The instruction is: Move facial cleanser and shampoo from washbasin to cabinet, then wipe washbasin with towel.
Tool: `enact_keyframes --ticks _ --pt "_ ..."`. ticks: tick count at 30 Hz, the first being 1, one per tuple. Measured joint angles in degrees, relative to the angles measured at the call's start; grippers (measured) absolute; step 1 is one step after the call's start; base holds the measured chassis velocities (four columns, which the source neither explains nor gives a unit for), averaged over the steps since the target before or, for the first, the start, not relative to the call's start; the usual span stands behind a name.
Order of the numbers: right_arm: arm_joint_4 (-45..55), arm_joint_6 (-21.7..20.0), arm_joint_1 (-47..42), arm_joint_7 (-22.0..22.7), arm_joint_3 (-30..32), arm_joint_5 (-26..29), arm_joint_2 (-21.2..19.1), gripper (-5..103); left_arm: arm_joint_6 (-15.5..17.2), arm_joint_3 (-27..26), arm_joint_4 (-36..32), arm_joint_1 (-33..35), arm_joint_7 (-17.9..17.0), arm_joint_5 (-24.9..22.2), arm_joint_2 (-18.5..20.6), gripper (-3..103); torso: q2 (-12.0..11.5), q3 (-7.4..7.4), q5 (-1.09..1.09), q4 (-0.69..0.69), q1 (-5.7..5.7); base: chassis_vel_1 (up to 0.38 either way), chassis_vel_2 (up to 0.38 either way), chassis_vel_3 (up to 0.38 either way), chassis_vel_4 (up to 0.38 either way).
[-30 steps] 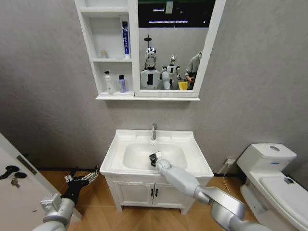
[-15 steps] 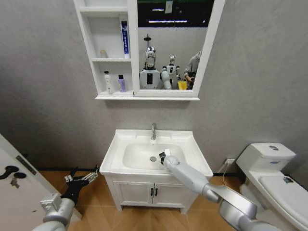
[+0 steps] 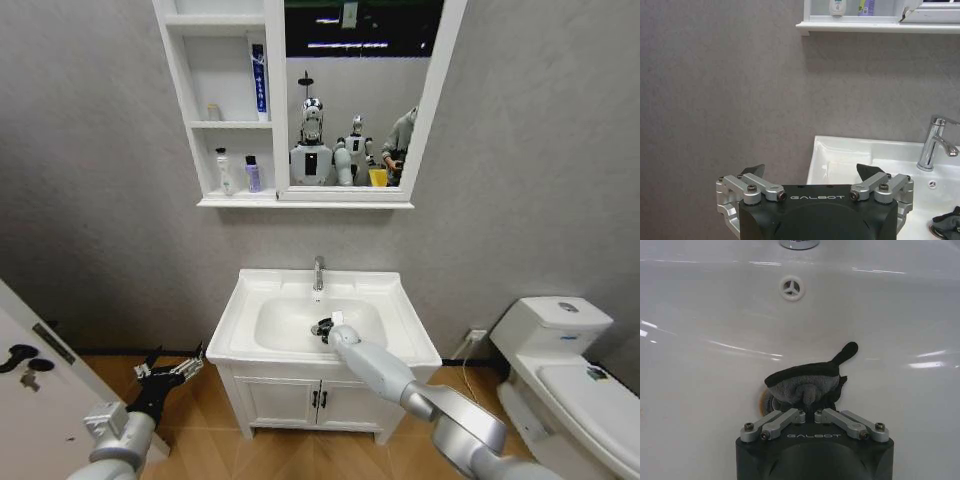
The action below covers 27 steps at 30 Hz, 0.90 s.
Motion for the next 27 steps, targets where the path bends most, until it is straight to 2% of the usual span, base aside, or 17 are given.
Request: enact_keyframes --ticks 13,16,19,24,27 --pt "-2.3 0.5 2.2 -2.5 -0.2 2.1 3.8 3 0.0 0.0 0.0 0.0 0.0 0.0 0.0 100 0.0 0.0 0.0 0.01 0.0 0.0 0.0 0.0 0.0" --pt "-2.3 1.2 2.5 -3.9 -0.4 2.7 4.6 3 0.0 0.0 0.0 0.0 0.0 0.0 0.0 100 0.0 0.0 0.0 0.01 0.0 0.0 0.0 0.0 0.0" --pt "-0.9 4.5 2.4 -7.6 -0.5 3.9 5.2 3 0.0 0.0 0.0 0.0 0.0 0.0 0.0 100 0.0 0.0 0.0 0.01 0.0 0.0 0.0 0.0 0.0" --pt "6.3 5.3 1.6 -7.7 -0.6 6.6 3.2 3 0.0 0.0 0.0 0.0 0.0 0.0 0.0 100 0.0 0.0 0.0 0.02 0.0 0.0 0.0 0.0 0.0" --pt "14.8 4.5 0.5 -3.8 0.7 9.4 -0.1 3 0.0 0.0 0.0 0.0 0.0 0.0 0.0 100 0.0 -0.01 0.0 0.01 0.0 0.0 0.0 0.0 0.0"
